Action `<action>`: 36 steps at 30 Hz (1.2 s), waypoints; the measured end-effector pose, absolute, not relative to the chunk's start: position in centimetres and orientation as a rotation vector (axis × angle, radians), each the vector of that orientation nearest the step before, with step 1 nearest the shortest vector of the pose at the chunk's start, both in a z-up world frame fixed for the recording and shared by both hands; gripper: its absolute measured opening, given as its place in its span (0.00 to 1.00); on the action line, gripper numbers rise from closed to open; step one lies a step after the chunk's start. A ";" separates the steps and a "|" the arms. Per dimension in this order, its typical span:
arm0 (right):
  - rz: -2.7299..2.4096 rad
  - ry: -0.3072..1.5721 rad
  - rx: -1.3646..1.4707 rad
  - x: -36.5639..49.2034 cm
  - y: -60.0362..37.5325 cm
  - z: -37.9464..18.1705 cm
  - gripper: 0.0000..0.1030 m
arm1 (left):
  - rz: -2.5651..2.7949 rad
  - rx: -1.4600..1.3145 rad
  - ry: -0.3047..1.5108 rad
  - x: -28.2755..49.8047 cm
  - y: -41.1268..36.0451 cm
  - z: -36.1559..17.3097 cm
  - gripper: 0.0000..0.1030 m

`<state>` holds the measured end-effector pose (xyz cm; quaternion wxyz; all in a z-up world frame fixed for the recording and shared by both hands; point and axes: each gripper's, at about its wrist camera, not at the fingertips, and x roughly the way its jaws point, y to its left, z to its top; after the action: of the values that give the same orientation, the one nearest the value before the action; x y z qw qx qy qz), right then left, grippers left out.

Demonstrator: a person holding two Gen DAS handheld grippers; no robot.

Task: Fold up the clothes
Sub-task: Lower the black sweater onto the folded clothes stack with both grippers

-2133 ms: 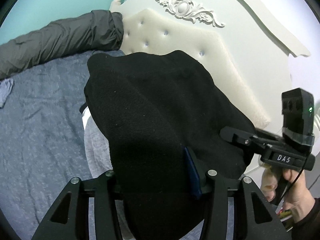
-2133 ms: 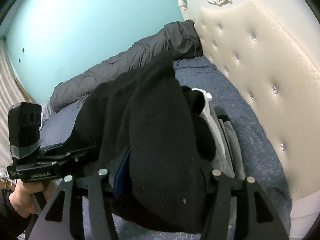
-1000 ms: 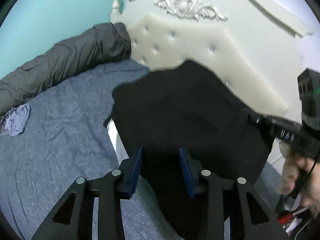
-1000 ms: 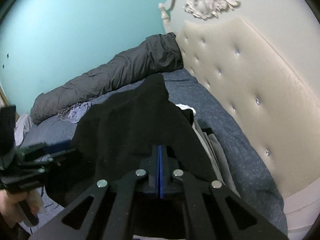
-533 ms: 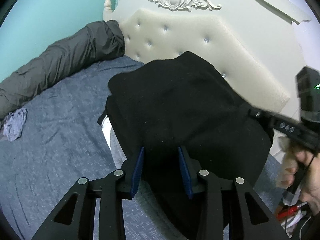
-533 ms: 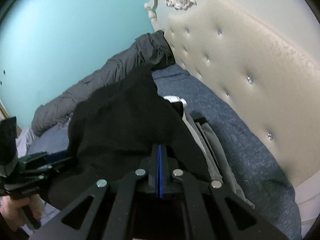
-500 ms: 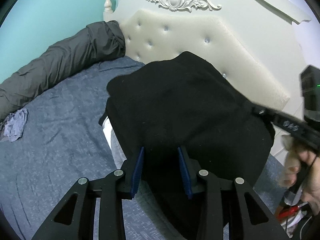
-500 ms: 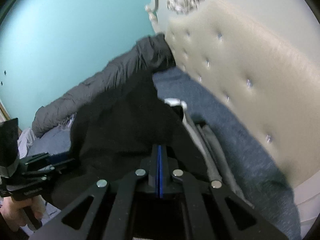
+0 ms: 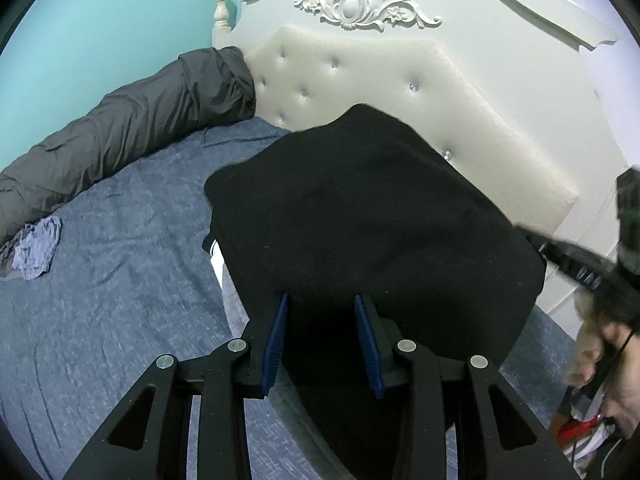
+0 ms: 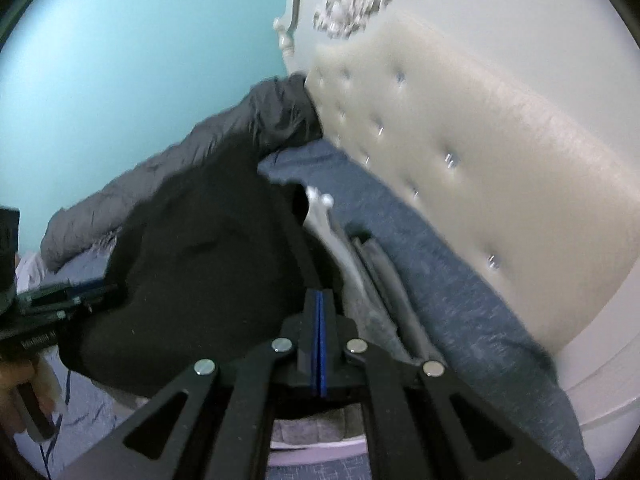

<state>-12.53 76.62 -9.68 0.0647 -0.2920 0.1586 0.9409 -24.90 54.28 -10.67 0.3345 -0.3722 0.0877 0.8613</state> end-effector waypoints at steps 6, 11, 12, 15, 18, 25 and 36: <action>2.997 0.504 -0.920 -15.1 74.8 -5.0 0.00 | 2.228 -0.967 0.197 -25.4 53.5 -10.2 0.36; 2.994 0.444 -1.123 -20.0 73.3 -3.8 0.00 | 2.231 -0.945 0.194 -26.4 53.1 -8.9 0.36; 2.990 0.440 -1.142 -20.8 73.2 -3.7 0.00 | 2.231 -0.942 0.198 -26.6 53.1 -8.7 0.36; 2.928 0.363 -1.251 -23.8 72.9 -4.3 0.00 | 2.228 -0.941 0.212 -27.3 53.2 -8.6 0.36; 2.885 0.344 -1.312 -26.0 72.7 -5.2 0.00 | 2.212 -0.959 0.205 -27.7 53.4 -9.4 0.36; 2.753 0.416 -1.396 -27.6 74.4 -8.5 0.00 | 2.189 -0.973 0.203 -27.6 53.0 -11.3 0.36; 2.768 0.403 -1.224 -24.5 74.4 -6.5 0.00 | 2.206 -0.948 0.223 -26.4 53.2 -10.2 0.36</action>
<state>-24.48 74.44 -6.46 0.0444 -0.4005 0.1319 0.9057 -26.42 53.15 -10.19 0.3570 -0.3673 0.0864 0.8545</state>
